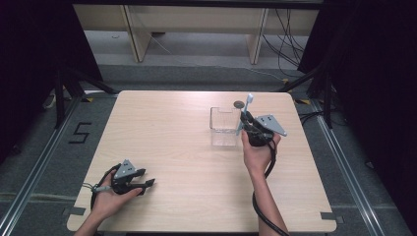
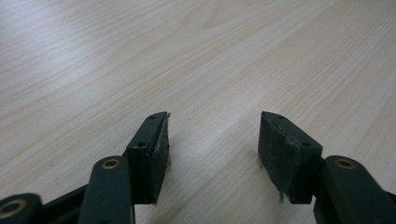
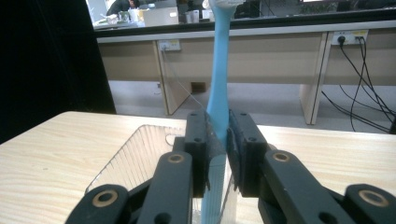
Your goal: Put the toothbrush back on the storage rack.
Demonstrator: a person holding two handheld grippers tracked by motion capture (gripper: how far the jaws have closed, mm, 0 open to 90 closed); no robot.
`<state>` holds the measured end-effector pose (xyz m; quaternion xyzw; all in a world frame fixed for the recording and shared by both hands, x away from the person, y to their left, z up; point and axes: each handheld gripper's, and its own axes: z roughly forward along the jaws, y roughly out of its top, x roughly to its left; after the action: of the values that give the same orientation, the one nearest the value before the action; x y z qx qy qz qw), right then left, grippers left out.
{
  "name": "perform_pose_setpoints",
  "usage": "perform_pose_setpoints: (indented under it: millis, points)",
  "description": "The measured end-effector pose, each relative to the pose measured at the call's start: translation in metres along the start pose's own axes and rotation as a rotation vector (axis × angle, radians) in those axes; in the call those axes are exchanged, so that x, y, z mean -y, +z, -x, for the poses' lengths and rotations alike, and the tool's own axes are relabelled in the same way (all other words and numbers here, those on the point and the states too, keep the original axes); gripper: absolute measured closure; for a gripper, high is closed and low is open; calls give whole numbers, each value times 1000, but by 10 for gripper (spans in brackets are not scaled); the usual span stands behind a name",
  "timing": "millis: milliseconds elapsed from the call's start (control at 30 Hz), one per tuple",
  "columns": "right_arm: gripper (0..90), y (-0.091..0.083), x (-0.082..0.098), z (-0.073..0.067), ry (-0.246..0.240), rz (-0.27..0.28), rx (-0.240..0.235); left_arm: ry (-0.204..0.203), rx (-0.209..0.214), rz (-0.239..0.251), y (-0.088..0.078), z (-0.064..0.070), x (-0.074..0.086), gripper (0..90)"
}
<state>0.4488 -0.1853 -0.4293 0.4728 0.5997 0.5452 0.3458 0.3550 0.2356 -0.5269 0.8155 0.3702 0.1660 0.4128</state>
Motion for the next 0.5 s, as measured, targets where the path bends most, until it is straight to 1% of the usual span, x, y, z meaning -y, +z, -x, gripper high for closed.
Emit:
perform_pose_setpoints:
  millis: [33,67,100,133,200,233,300,367,400,433,467,500]
  points:
    - [789,0,1,0,-1,-6,8,-1,1,0,0,0,0,428]
    - [789,0,2,-1,1,-8,1,-4,3,-1,0,0,0,428]
    - [789,0,3,-1,2,-6,-5,6,4,-8,0,-1,0,428]
    - [789,1,4,0,-19,-2,-5,6,5,-9,0,-1,0,427]
    - [790,1,5,-1,-8,-10,7,6,5,-8,0,-1,0,427]
    - [790,1,6,-2,-4,-12,4,5,4,-8,0,0,0,427]
    - [789,2,7,-2,-19,-9,8,2,3,-9,0,0,0,428]
    - [789,2,8,-2,-6,-25,8,3,3,-10,0,0,0,428]
    - [790,1,8,-2,-20,-30,15,3,3,-9,0,0,0,427]
    - [790,2,9,-1,-25,-23,12,3,3,-10,0,0,0,428]
    - [790,2,10,-2,-15,-31,9,3,3,-10,0,0,0,428]
    - [790,3,11,-1,-26,-33,15,4,3,-10,0,0,0,428]
